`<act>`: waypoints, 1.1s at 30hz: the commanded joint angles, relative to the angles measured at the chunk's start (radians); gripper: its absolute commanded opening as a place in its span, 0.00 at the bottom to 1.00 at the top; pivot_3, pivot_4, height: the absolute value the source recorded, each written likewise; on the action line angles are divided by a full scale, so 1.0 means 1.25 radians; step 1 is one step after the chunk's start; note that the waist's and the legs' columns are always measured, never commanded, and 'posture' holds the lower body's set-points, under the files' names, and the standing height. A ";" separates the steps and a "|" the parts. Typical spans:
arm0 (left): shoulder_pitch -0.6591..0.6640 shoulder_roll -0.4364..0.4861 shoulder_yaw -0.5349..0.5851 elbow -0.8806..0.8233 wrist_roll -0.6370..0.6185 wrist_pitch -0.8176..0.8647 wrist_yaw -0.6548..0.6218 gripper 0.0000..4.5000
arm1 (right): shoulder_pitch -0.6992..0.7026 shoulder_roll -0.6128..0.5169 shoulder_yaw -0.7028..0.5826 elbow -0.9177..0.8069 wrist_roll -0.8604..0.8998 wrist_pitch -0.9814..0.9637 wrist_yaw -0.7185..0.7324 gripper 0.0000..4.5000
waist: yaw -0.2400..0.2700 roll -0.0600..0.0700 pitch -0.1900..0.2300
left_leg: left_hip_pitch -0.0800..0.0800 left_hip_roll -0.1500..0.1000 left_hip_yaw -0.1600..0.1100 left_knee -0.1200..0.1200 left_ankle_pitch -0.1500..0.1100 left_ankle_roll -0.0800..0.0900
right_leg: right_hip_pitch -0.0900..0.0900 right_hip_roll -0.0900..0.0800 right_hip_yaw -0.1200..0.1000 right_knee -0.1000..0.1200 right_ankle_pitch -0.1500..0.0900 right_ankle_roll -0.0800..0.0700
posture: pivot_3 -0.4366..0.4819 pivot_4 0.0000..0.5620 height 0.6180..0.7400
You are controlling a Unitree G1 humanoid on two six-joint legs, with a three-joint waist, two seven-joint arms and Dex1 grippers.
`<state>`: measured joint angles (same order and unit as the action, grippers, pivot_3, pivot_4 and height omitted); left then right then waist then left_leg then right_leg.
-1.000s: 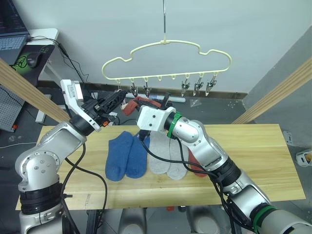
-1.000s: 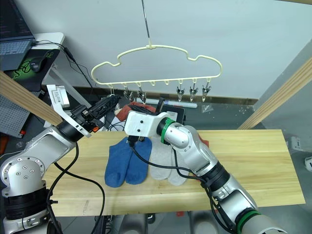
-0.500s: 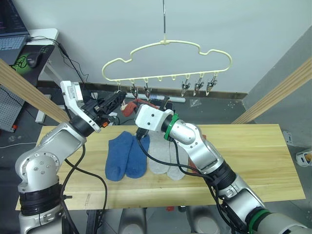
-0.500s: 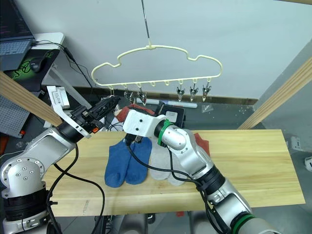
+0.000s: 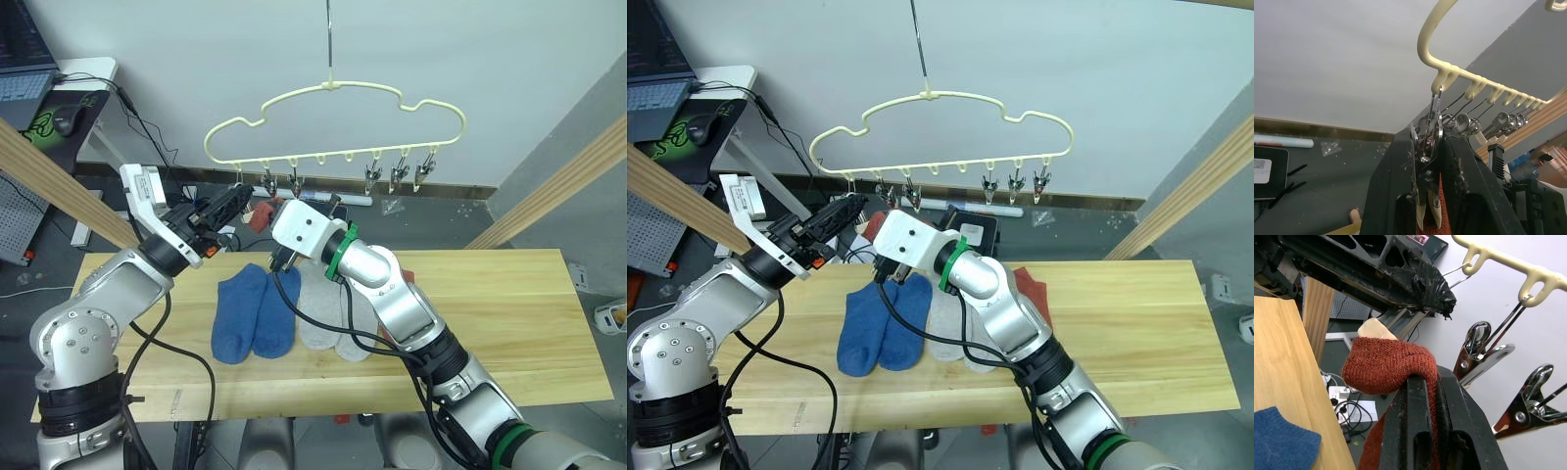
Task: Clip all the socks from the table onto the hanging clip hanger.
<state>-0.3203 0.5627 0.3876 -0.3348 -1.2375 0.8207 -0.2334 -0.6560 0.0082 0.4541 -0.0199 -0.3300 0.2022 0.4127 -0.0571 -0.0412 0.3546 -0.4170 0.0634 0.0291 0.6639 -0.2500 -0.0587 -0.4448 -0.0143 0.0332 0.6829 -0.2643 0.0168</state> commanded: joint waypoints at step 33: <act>0.206 0.144 0.015 -0.086 0.191 -0.065 -0.204 0.69 | 0.011 0.008 0.040 -0.049 0.019 0.024 0.057 0.00 | 0.006 -0.003 -0.002 | 0.000 0.000 0.000 0.000 -0.001 0.001 | 0.000 0.000 0.000 0.000 0.000 0.000 | 0.43 0.55 0.96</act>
<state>-0.0713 0.7466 0.3995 -0.4003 -1.0049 0.7560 -0.4739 -0.6442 0.0069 0.4935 -0.0331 -0.3207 0.2408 0.4794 -0.0497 -0.0444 0.3526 -0.4171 0.0634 0.0289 0.6635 -0.2508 -0.0573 -0.4452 -0.0143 0.0327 0.6829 -0.2641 0.0164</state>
